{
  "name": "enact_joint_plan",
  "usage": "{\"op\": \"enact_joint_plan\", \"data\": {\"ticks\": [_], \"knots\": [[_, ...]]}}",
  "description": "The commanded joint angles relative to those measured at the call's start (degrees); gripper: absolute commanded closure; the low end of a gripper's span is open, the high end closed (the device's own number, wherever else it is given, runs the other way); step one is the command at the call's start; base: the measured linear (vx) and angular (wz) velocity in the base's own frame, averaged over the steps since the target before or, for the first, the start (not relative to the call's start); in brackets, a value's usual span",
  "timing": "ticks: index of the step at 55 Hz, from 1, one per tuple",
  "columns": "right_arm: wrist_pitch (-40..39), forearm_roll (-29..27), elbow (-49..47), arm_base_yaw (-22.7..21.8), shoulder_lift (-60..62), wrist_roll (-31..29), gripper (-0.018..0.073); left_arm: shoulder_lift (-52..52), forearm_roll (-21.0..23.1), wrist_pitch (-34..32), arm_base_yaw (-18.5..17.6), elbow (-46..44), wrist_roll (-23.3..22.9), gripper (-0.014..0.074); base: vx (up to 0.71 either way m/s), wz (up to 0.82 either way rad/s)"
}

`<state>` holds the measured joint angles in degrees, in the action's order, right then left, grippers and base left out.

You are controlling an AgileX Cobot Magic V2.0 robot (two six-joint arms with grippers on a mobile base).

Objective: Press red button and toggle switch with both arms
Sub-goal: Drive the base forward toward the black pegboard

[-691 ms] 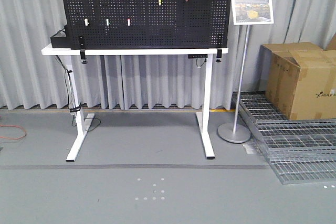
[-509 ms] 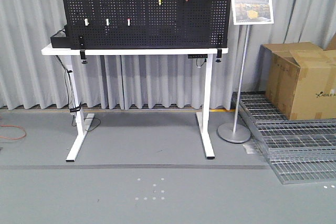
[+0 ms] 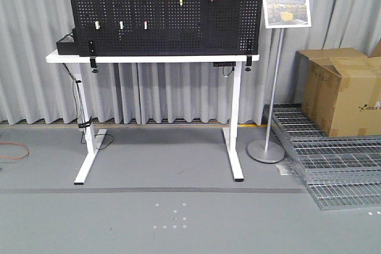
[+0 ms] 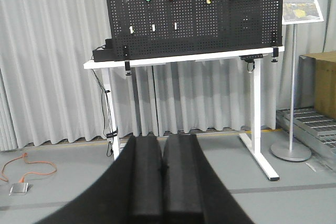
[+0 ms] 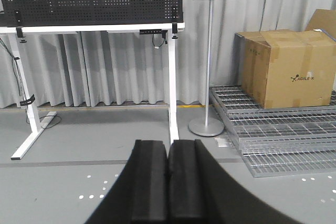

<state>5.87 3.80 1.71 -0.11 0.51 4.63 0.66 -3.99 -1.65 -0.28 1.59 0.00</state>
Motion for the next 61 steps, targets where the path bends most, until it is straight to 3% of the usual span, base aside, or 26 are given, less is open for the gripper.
{"op": "enact_joint_plan", "data": {"ticks": [1,25,61], "knots": [[-4.48,0.13,0.35,-0.16,0.89,-0.46,0.0559,0.24,0.48,-4.78,-0.22,0.63,-0.69,0.0594,0.1,-0.02],[-4.48,0.13,0.35,-0.16,0.89,-0.46,0.0559,0.24,0.48,-4.78,-0.22,0.63,-0.69,0.0594,0.26,-0.01],[-4.48,0.13,0.35,-0.16,0.89,-0.46,0.0559,0.24,0.48,-4.78,-0.22,0.63,-0.69,0.0594,0.46,0.03]]}}
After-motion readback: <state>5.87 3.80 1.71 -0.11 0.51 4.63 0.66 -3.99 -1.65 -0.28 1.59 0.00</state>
